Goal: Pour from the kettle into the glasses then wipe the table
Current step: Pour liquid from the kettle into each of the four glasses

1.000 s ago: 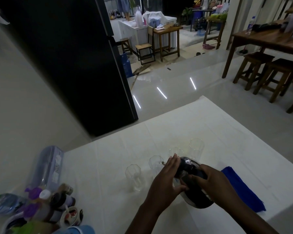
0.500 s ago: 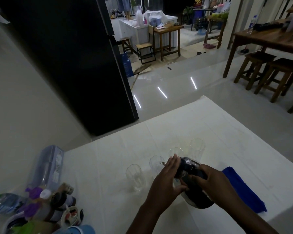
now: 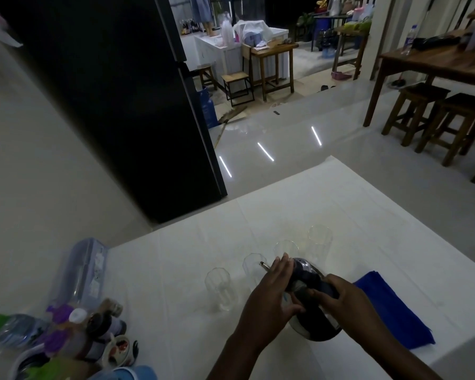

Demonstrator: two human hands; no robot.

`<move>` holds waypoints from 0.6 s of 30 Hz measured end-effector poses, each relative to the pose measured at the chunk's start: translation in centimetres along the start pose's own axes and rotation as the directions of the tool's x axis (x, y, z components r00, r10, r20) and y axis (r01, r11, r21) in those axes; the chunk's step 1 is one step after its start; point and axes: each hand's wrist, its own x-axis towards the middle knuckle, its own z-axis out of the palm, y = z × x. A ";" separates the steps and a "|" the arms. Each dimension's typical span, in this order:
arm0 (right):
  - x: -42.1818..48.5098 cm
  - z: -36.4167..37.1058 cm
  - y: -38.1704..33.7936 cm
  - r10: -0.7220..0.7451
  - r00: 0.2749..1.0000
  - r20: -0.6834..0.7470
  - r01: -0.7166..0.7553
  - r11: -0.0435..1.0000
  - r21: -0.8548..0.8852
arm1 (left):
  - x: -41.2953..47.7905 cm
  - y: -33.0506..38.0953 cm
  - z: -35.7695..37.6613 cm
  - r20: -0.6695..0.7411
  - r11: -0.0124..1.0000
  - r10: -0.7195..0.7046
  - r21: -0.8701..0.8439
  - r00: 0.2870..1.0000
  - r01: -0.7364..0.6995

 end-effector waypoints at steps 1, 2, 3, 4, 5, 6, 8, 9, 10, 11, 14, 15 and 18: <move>-0.2 0.0 0.1 -0.001 1.000 0.004 0.001 1.000 0.013 | -0.1 0.0 0.1 0.004 1.000 0.005 0.014 1.000 -0.005; -0.4 0.1 0.3 -0.001 1.000 0.007 0.001 1.000 0.023 | -0.1 0.0 0.2 0.008 1.000 0.011 0.029 1.000 -0.011; -0.5 0.1 0.5 -0.002 1.000 0.010 0.002 0.999 0.034 | -0.2 0.1 0.2 0.012 0.999 0.018 0.043 1.000 -0.019; -0.7 0.1 0.6 0.002 1.000 0.013 -0.003 0.999 0.051 | -0.3 0.2 0.3 0.017 0.998 0.025 0.054 1.000 -0.026; -0.8 0.0 0.8 0.008 1.000 0.014 -0.009 0.998 0.070 | -0.3 0.3 0.4 0.020 0.998 0.029 0.061 0.999 -0.030; -0.9 0.0 0.9 0.012 1.000 0.012 -0.013 0.996 0.089 | -0.3 0.4 0.4 0.023 0.997 0.032 0.066 0.999 -0.033; -1.1 -0.3 1.1 0.006 1.000 0.011 -0.007 0.994 0.109 | -0.3 0.7 0.6 0.022 0.996 0.035 0.082 0.999 -0.036; -1.2 -0.5 1.1 -0.001 1.000 0.011 0.000 0.994 0.110 | -0.2 0.9 0.6 0.021 0.995 0.037 0.091 0.999 -0.039; -1.3 -0.7 1.1 -0.007 1.000 0.007 0.006 0.994 0.109 | 0.0 1.0 0.7 0.019 0.994 0.041 0.100 0.999 -0.043; -1.3 -1.0 1.1 -0.012 1.000 0.001 0.012 0.994 0.111 | 0.1 1.2 0.8 0.018 0.993 0.043 0.106 0.999 -0.045; -1.1 -1.9 1.6 -0.025 1.000 -0.015 0.027 0.993 0.113 | 0.7 1.9 1.1 0.020 0.991 0.047 0.123 0.999 -0.049; -1.0 -2.2 1.7 -0.028 0.999 -0.017 0.030 0.993 0.115 | 1.0 2.2 1.2 0.019 0.991 0.050 0.125 0.999 -0.052; -0.6 -3.3 2.4 -0.029 0.999 -0.012 0.031 0.991 0.132 | 1.9 3.3 1.7 0.022 0.991 0.051 0.124 0.998 -0.054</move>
